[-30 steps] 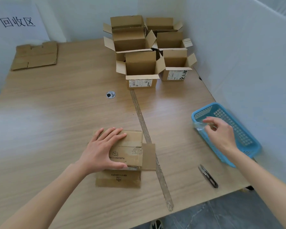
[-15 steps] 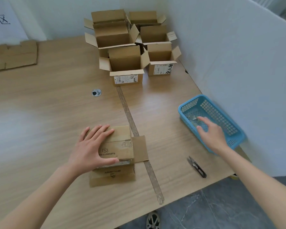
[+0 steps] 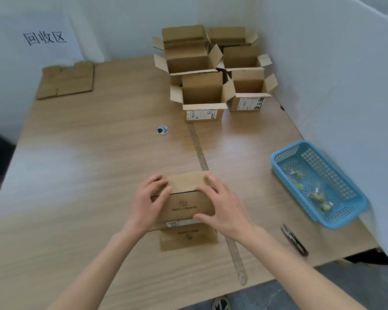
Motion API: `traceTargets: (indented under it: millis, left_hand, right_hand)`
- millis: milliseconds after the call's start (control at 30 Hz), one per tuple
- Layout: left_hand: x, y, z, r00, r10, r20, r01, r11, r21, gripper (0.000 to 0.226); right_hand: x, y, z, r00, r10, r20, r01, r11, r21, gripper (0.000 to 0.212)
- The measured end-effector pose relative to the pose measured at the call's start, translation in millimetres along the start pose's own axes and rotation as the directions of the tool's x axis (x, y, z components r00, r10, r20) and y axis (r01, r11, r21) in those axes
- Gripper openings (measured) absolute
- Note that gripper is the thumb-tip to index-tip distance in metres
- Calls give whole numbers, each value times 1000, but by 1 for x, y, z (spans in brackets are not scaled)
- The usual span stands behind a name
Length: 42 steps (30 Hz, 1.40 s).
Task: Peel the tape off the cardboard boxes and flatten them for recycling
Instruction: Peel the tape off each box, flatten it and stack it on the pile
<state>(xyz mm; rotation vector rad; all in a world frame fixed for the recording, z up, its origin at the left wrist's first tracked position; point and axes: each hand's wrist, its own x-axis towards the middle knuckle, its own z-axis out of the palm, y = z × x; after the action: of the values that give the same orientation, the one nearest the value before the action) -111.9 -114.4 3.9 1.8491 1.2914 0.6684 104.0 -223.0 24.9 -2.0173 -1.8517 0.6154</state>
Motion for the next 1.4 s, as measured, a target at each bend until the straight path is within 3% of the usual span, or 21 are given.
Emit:
traceTargets:
  millis: [100,233,300,367,433,500,533,567,633,667,800,933,1067,1133,1200,1267,1300,1400]
  left_hand:
    - [1,10,-7,992,-91,88,93,996,-17,50]
    - [7,26,-20,939,-212,272,238,969,-67,86]
    - [10,29,-20,926,-246,288,242,969,52,104]
    - [6,33,-11,917,-298,267,251,948,195,117]
    - [-2,37,4,916,-342,209,284,922,265,124]
    - [-10,37,18,928,-344,140,289,905,312,119]
    - [-10,37,21,933,-338,122,285,904,319,115]
    - [-10,36,22,934,-334,128,283,909,307,113]
    - [-8,34,18,934,-300,193,254,940,229,114]
    - [-7,33,14,937,-270,224,236,957,167,115]
    - [-5,35,-15,968,-199,156,214,973,-89,122]
    - [12,52,-42,996,-81,22,83,989,-119,124]
    - [18,71,-51,995,-78,-59,72,992,-103,100]
    - [22,77,-58,962,-238,-132,196,943,-268,82]
    - [30,78,-62,927,-353,-127,279,875,-396,70]
    - [33,78,-65,961,-277,-5,266,927,-265,58]
    - [31,76,-63,973,-221,68,229,962,-145,55]
    - [19,62,-57,970,-205,134,201,979,42,51]
  right_hand:
    - [2,-7,0,995,-48,-91,47,999,-5,50]
    - [-11,-4,7,975,-112,-193,94,990,-102,61]
    - [-21,2,13,981,-134,-141,122,989,-88,50]
    - [-31,8,19,991,-135,1,135,991,-21,40]
    - [-34,5,22,997,-48,52,41,989,141,42]
    - [-24,-5,15,985,154,-81,-118,933,340,38]
    - [-16,-10,11,953,257,-162,-185,914,361,31]
    - [-6,-16,4,921,323,-217,-253,920,298,40]
    - [11,-26,-5,885,422,-198,-404,906,126,94]
    - [17,-30,-7,875,461,-149,-452,888,89,111]
    - [31,-42,-11,892,438,-109,-394,874,283,109]
    - [46,-51,-38,907,374,-191,-215,803,556,121]
    - [58,-70,-58,875,370,-312,-142,813,564,132]
    - [62,-77,-61,831,397,-390,-174,851,495,124]
    - [68,-73,-65,792,491,-362,-275,817,507,101]
    - [74,-66,-64,826,532,-188,-351,745,567,66]
    - [73,-64,-61,855,498,-145,-376,788,487,52]
    - [69,-56,-49,871,443,-213,-400,891,214,36]
